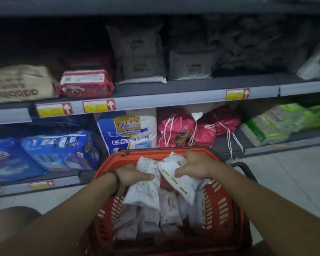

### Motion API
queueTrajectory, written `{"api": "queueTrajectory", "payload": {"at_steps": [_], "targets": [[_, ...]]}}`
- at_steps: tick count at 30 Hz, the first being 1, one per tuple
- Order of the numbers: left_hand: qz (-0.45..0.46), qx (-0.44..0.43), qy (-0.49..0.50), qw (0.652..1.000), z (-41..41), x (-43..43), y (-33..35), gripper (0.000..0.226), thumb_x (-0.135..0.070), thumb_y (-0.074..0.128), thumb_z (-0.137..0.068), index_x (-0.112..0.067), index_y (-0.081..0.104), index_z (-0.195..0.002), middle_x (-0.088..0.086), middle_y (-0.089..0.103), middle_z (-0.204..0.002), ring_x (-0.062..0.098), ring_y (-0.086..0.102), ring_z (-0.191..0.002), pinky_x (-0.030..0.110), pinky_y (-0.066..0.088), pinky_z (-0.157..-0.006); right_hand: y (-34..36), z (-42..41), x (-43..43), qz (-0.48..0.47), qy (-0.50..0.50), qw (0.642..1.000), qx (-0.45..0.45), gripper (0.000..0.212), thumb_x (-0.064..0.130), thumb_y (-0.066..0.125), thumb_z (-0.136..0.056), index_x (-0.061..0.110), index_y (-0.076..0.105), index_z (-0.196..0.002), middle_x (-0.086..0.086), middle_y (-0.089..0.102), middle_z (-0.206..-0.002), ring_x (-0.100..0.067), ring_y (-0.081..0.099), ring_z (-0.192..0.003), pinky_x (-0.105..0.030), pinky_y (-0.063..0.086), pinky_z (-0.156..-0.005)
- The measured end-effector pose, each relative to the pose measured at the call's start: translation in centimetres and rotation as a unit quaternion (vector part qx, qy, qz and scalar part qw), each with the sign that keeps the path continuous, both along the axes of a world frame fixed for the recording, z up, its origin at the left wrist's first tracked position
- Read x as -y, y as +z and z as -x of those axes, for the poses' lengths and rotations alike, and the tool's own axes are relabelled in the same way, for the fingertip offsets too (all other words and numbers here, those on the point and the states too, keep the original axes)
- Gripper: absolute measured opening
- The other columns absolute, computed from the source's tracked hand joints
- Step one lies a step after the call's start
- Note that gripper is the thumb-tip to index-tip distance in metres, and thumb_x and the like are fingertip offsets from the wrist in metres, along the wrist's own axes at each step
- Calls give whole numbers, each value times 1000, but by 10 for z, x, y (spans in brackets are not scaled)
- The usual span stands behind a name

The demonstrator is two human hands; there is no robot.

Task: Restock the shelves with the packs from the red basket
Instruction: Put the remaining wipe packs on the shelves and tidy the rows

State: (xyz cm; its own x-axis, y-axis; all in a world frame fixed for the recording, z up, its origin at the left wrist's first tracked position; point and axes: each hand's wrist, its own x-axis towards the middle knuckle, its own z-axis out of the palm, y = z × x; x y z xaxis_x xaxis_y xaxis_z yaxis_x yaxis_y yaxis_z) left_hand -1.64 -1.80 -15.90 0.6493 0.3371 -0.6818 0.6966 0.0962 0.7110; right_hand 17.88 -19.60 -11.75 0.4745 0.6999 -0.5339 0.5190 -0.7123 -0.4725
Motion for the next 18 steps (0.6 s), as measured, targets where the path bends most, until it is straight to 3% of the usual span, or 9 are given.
{"api": "queueTrajectory", "payload": {"at_steps": [2, 5, 9, 12, 15, 18], "targets": [[32, 33, 29, 999, 7, -5, 32, 53, -31, 90, -75, -6, 75, -120, 18, 77, -117, 37, 73, -111, 57, 53, -106, 38, 5, 6, -33, 36, 996, 73, 56, 50, 87, -67, 19, 65, -107, 0, 74, -102, -19, 72, -90, -40, 61, -81], [126, 83, 83, 985, 13, -7, 75, 34, -8, 64, -94, -2, 69, -127, 28, 73, -121, 47, 68, -116, 56, 55, -101, 74, 23, 18, -120, 26, 982, 146, 69, 48, 88, -62, 29, 55, -120, 7, 72, -103, -16, 70, -90, -39, 61, -79], [150, 203, 95, 963, 17, 14, 107, 52, -32, 79, -86, -11, 66, -132, 23, 73, -125, 42, 70, -116, 51, 60, -94, 88, 38, 24, -240, 16, 953, 184, 68, 54, 88, -59, 35, 60, -117, 11, 70, -96, -9, 66, -87, -37, 58, -77], [91, 276, 107, 951, 7, 38, 103, 61, -18, 84, -79, -9, 60, -134, 19, 75, -122, 39, 73, -111, 48, 62, -89, 93, 44, 17, -282, 57, 931, 222, 78, 71, 81, -60, 40, 63, -129, 19, 65, -110, -5, 60, -101, -29, 52, -89], [84, 314, 152, 933, -4, 53, 107, 57, -13, 83, -77, -11, 61, -129, 17, 77, -117, 38, 75, -106, 48, 64, -85, 88, 48, 14, -323, -10, 928, 185, 68, 71, 83, -59, 39, 68, -117, 19, 67, -100, -1, 63, -89, -28, 55, -78], [95, 352, 170, 915, -7, 53, 108, 56, -16, 77, -77, -16, 60, -130, 14, 77, -120, 36, 75, -108, 47, 64, -85, 81, 45, 8, -359, -188, 912, 57, 63, 62, 93, -59, 32, 65, -106, 11, 77, -92, -1, 72, -77, -29, 61, -69]]}}
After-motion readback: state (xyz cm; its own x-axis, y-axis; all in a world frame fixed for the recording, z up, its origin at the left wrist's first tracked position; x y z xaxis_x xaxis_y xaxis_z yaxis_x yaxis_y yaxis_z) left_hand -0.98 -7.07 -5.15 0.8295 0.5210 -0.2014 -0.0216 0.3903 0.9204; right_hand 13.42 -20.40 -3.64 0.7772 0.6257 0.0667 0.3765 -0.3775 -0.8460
